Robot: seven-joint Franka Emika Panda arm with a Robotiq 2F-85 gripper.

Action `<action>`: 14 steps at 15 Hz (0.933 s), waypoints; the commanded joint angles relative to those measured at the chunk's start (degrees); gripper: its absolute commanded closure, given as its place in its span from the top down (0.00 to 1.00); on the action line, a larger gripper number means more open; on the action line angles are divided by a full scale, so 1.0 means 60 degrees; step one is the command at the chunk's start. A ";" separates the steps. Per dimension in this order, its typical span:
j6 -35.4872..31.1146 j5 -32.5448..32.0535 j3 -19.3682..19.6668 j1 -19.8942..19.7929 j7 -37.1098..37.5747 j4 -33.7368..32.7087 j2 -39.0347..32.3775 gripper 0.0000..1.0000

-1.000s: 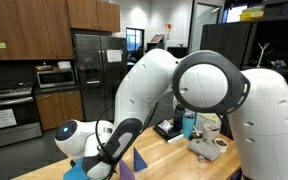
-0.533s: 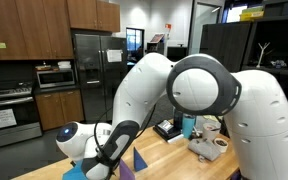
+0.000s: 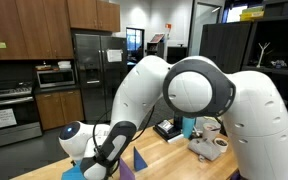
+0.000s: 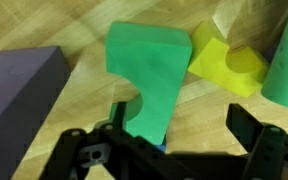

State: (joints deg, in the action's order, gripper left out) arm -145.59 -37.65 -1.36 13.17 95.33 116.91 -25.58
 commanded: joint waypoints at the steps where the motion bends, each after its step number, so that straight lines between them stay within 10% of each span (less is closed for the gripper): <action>1: -0.0387 0.0875 0.0100 0.0010 -0.0505 -0.0099 -0.0208 1.00; 14: -0.0611 0.2956 0.0682 0.0040 -0.2441 -0.0137 -0.0146 1.00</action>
State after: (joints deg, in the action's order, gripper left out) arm -149.24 -22.32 1.94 13.14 83.56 116.14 -26.85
